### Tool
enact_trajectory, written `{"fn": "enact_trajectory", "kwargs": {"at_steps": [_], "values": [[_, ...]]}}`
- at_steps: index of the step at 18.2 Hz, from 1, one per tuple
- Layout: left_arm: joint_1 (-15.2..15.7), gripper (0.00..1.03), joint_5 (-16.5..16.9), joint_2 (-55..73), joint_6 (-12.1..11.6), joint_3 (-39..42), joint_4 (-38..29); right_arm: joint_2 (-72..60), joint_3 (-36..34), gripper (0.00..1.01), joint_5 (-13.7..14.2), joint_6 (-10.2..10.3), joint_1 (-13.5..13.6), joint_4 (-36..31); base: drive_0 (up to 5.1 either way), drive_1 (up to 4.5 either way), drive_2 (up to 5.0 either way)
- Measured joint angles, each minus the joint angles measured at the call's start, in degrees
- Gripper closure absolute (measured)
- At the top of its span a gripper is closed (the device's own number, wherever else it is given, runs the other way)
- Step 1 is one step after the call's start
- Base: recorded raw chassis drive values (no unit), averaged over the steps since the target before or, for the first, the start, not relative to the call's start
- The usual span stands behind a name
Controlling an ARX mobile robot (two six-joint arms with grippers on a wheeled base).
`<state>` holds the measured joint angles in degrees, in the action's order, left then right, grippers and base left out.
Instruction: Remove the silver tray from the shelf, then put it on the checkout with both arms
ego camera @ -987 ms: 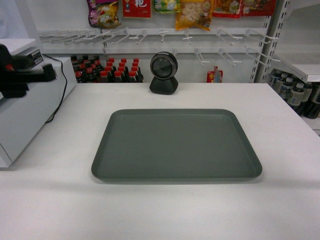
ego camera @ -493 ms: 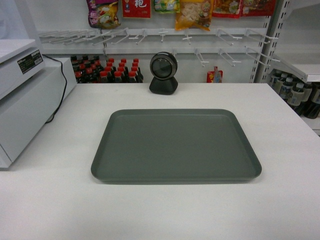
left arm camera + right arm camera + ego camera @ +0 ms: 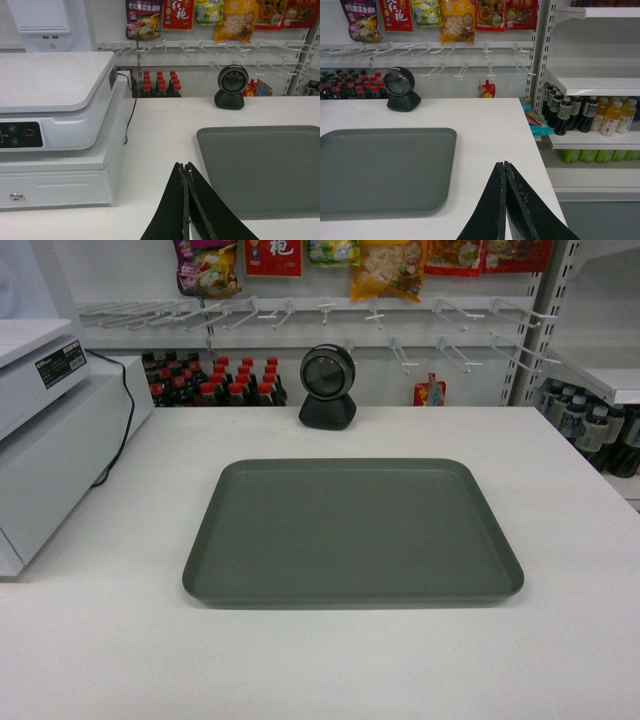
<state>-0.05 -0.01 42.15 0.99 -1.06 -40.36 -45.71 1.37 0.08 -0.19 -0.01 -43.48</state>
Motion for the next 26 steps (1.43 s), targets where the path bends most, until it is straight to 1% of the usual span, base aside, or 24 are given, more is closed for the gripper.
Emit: {"fn": "enact_trajectory", "kwargs": {"at_steps": [3, 7, 14, 15, 16, 17, 18, 19, 21, 24, 26], "values": [[0.0, 1.02, 0.0, -8.9, 0.0, 0.4, 7.8, 9.6, -0.6, 0.99, 0.0, 0.0, 0.0, 8.3, 0.0, 0.0, 0.0], [0.0, 1.02, 0.0, -18.3, 0.0, 0.4, 16.7, 19.6, -0.7, 0.99, 0.0, 0.0, 0.0, 17.6, 0.0, 0.0, 0.0], [0.0, 1.02, 0.0, -28.9, 0.0, 0.4, 27.1, 31.2, -0.7, 0.99, 0.0, 0.0, 0.0, 28.9, 0.0, 0.0, 0.0], [0.0, 1.02, 0.0, -31.3, 0.0, 0.4, 29.5, 33.9, -0.7, 0.99, 0.0, 0.0, 0.0, 31.6, 0.0, 0.0, 0.0], [0.0, 1.02, 0.0, -32.2, 0.0, 0.4, 30.3, 34.8, -0.7, 0.99, 0.0, 0.0, 0.0, 32.5, 0.0, 0.0, 0.0], [0.0, 1.02, -0.1, -35.3, 0.0, 0.3, 34.9, 35.7, -0.7, 0.99, 0.0, 0.0, 0.0, 33.4, 0.0, 0.0, 0.0], [0.0, 1.02, 0.0, -40.8, 0.0, 0.4, 41.2, 38.7, -0.6, 0.99, 0.0, 0.1, 0.0, 38.0, 0.0, 0.0, 0.0], [0.0, 1.02, -0.2, -41.6, 0.0, 0.1, 39.9, 45.0, -0.6, 0.99, -0.2, 0.2, 0.0, 43.6, 0.0, 0.0, 0.0], [0.1, 1.02, 0.1, -41.6, 0.0, 0.4, 41.2, 45.5, -0.5, 0.99, -0.1, 0.2, 0.0, 42.6, 0.0, 0.0, 0.0], [0.1, 1.02, 0.0, -41.6, 0.0, 0.4, 40.8, 45.5, -0.7, 0.99, -0.1, 0.2, 0.0, 44.2, 0.0, 0.0, 0.0], [0.0, 1.02, 0.0, -41.6, 0.0, 0.4, 40.4, 45.4, -0.7, 0.99, -0.1, 0.2, 0.0, 43.9, 0.0, 0.0, 0.0]]}}
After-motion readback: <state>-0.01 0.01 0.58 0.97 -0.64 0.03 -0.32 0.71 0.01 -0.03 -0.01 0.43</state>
